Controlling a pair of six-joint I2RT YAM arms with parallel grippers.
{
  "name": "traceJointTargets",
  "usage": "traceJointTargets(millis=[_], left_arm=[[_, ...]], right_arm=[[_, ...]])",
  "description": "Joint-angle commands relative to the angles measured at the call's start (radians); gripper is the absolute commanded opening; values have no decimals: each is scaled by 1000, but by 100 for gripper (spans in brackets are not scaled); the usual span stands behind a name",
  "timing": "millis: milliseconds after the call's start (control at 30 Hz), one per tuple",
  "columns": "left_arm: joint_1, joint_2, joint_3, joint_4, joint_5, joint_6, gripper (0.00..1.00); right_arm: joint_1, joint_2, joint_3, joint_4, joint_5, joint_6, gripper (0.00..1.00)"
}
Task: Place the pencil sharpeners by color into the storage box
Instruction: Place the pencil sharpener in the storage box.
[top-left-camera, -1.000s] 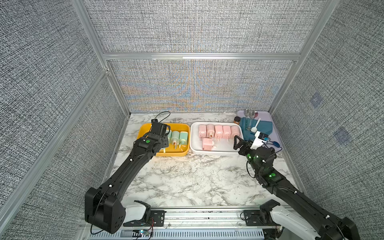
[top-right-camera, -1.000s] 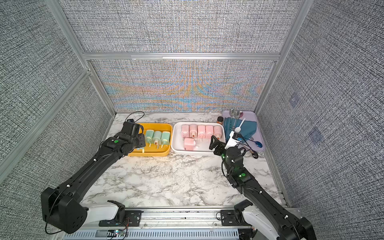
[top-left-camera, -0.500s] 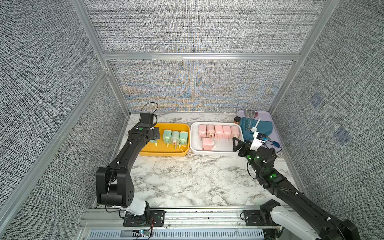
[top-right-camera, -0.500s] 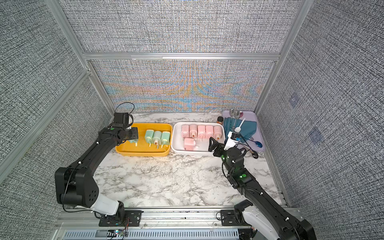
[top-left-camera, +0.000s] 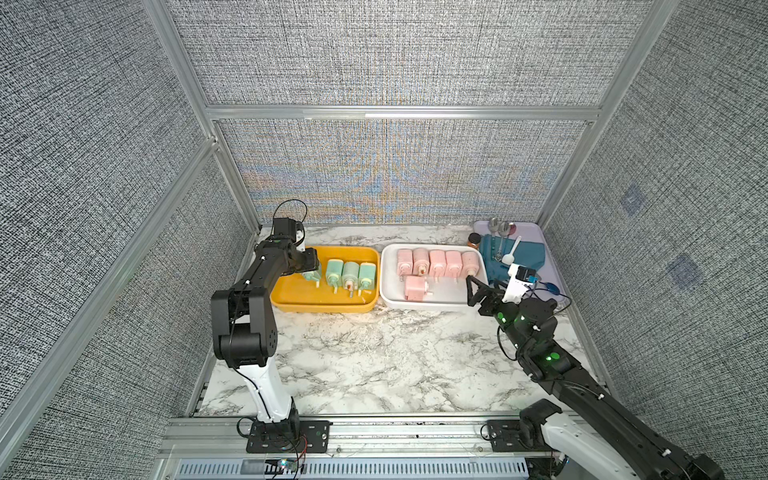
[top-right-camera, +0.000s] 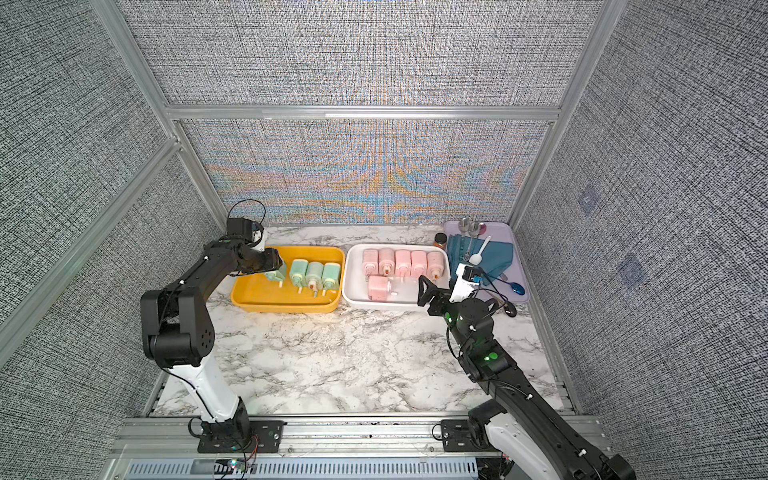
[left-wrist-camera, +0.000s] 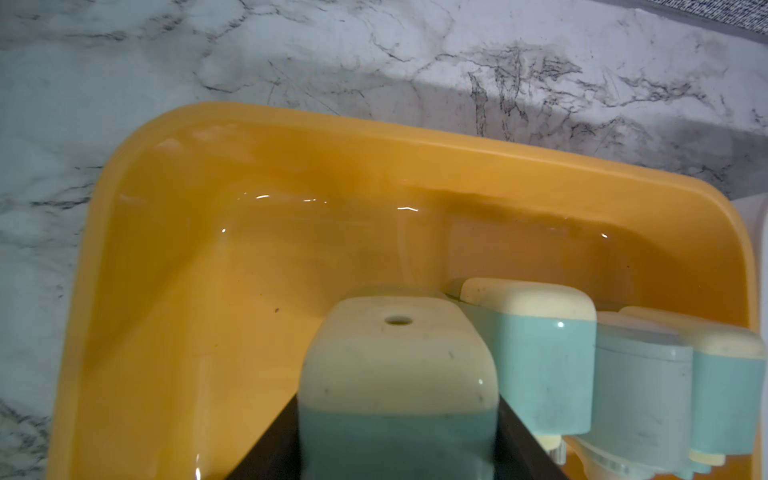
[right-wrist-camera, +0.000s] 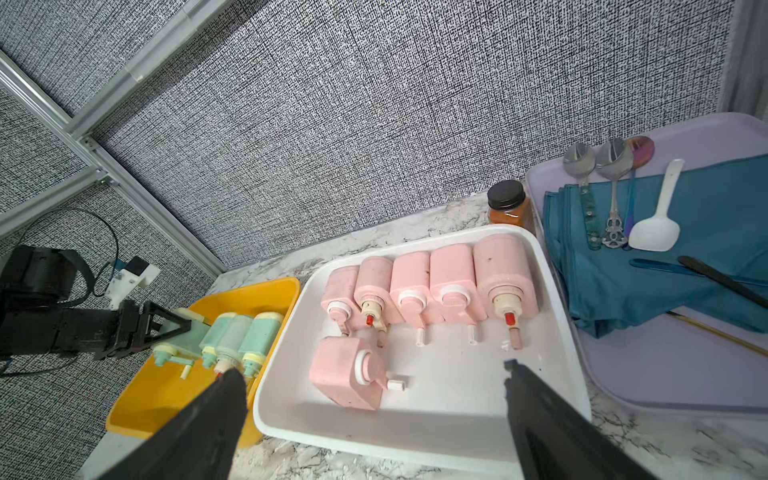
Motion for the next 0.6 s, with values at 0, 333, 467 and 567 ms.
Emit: traceJointTargets(millis=[0, 333, 467, 567], left_arm=[[1, 36, 29, -22, 55, 20, 5], [1, 90, 42, -25, 84, 20, 10], [-1, 100, 34, -20, 77, 20, 13], [-1, 110, 37, -24, 81, 18, 15]], right_arm=[[1, -6, 3, -13, 15, -10, 99], [1, -13, 5, -29, 24, -14, 99], [0, -6, 8, -27, 21, -14, 99], [1, 0, 11, -27, 18, -15, 99]])
